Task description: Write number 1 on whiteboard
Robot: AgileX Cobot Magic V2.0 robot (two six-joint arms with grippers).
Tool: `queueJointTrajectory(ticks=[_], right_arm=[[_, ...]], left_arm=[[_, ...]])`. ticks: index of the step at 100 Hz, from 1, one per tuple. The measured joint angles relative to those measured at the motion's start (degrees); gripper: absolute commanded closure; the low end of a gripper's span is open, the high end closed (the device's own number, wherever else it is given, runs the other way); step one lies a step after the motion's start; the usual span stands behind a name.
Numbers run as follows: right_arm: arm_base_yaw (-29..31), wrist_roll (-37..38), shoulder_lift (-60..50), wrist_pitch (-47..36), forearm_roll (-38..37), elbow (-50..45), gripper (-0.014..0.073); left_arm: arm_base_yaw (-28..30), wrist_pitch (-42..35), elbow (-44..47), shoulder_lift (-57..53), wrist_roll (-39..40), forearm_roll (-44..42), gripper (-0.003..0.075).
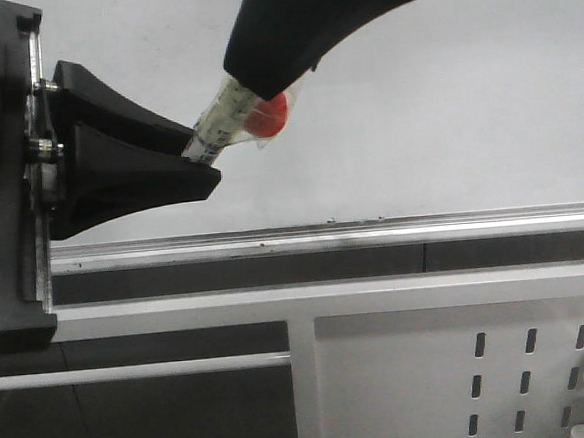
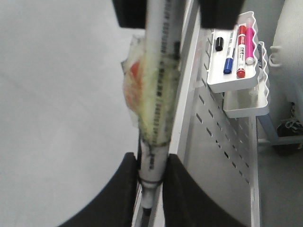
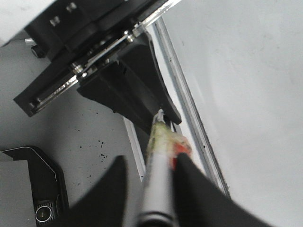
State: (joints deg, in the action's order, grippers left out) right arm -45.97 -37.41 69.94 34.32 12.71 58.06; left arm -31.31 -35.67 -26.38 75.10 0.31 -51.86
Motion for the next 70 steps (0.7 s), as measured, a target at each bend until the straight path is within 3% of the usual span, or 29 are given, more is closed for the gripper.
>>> queueJointTrajectory(ticks=[13,18,30,37,55,70], right_arm=[[0.0,0.0,0.0,-0.4,-1.0,0.2,0.0664],[0.0,0.0,0.0,-0.4,-1.2,0.2,0.0664],[0.0,0.1,0.0,0.0,-1.2,0.2,0.0663],[0.0,0.2,-0.1,0.5,-1.1,0.2,0.0663],[0.0,0.6,-4.4,2.8,-1.1,0.2,0.0663],[0.0,8.4,-10.5,5.1,-5.7,0.2,0.0663]], left_arm=[[0.0,-0.4,0.0,0.0,0.1,-0.2,0.0692],[0.0,-0.4,0.0,0.0,0.1,-0.2,0.0619],[0.0,-0.5,0.0,-0.4,0.1,-0.4,0.0342],[0.0,-1.0,0.0,-1.3,0.1,0.3,0.0248],[0.0,-1.9,2.1,-6.6,0.1,3.4,0.0242],[0.0,-2.0,6.8,-15.7,0.1,5.4,0.0297]])
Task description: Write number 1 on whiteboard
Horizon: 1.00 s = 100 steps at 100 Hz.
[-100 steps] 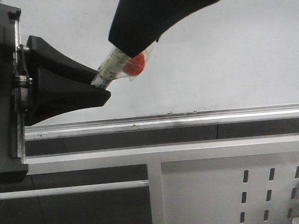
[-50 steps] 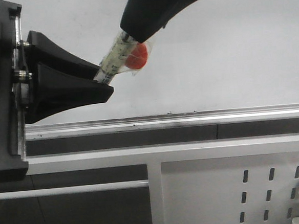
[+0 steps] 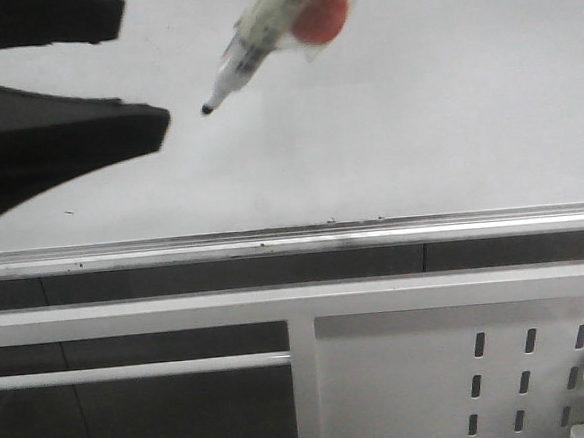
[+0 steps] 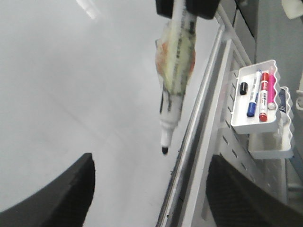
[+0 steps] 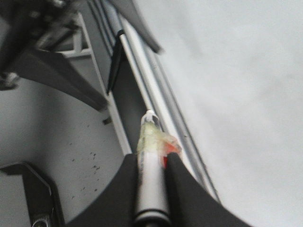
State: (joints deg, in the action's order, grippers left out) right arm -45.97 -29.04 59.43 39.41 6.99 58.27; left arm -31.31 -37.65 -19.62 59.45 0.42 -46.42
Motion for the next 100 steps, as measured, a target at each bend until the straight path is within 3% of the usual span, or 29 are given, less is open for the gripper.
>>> queueJointTrajectory(ticks=[30,55,71,100], right_arm=[[0.0,14.5,-12.7,-5.6,-11.1,-7.8,0.0662],[0.0,21.2,-19.1,-14.1,-14.3,-19.2,0.0661],[0.0,22.8,-19.7,-19.6,-15.0,-23.8,0.0661],[5.5,22.9,-18.1,-28.0,-16.0,-24.9,0.0662]], left_arm=[[0.0,5.7,8.7,-17.7,0.0,22.5,0.0442],[0.0,7.2,10.4,-19.3,0.0,43.2,0.0606],[0.0,7.2,10.4,-19.3,0.0,46.4,0.0739],[0.0,7.2,10.6,-19.3,0.0,47.4,0.074]])
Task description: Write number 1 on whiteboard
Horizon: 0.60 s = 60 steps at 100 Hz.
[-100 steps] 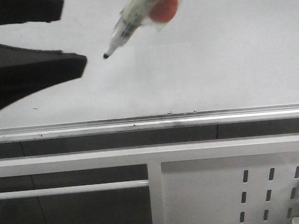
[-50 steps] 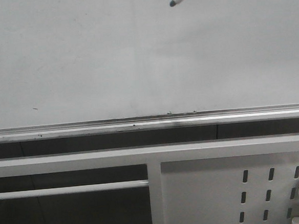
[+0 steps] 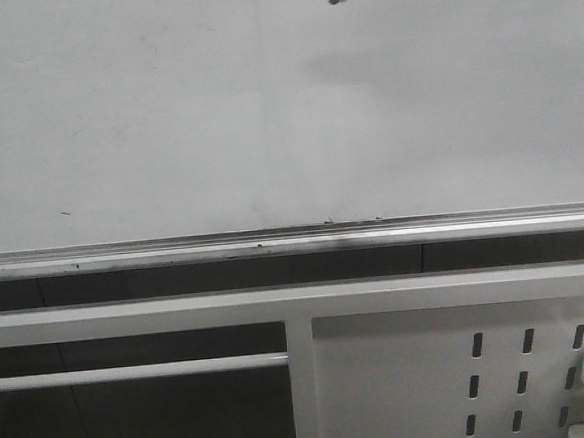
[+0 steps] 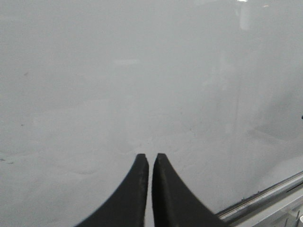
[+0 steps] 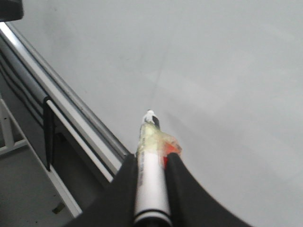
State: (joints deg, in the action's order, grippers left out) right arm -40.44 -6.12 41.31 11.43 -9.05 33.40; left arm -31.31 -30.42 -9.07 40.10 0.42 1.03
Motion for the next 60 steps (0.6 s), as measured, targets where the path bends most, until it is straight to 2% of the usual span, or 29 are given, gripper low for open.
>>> queueJointTrajectory(ticks=[33,60], right_arm=[[1.2,0.1,9.2,-10.7,0.0,0.0,0.0662],[1.2,0.0,10.5,-13.1,-0.9,0.8,0.0662]], left_arm=[[0.0,-0.4,0.1,3.5,0.0,0.4,0.074],[0.0,-7.9,0.1,5.7,0.0,0.4,0.074]])
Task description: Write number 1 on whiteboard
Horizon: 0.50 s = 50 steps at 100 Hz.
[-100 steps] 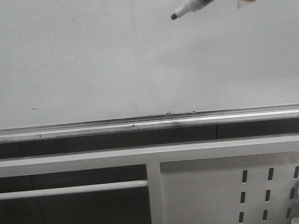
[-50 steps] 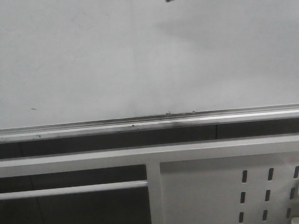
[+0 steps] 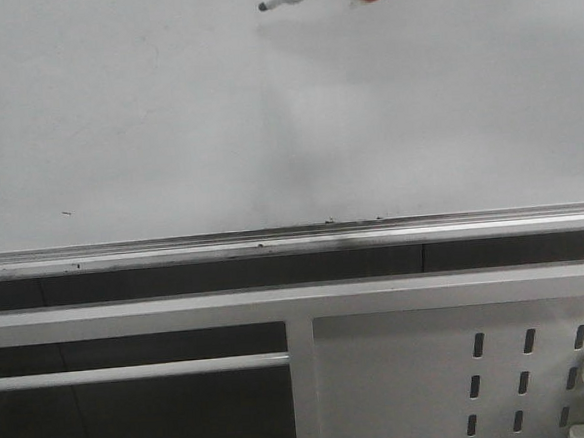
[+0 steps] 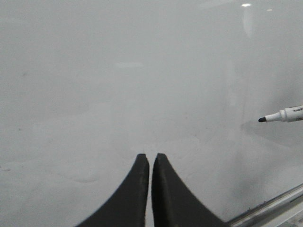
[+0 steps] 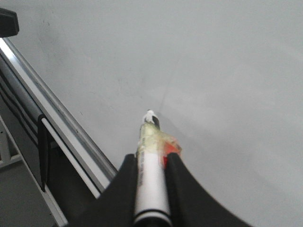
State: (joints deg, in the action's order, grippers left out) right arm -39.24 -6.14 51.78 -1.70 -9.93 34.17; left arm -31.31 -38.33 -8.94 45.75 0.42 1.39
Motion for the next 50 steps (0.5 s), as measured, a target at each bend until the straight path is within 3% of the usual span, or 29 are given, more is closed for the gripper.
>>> queueJointTrajectory(ticks=[50], right_arm=[[5.6,0.0,0.0,-1.0,-0.4,0.0,0.0662]], left_arm=[[0.0,-1.0,0.0,0.2,0.0,0.0,0.074]])
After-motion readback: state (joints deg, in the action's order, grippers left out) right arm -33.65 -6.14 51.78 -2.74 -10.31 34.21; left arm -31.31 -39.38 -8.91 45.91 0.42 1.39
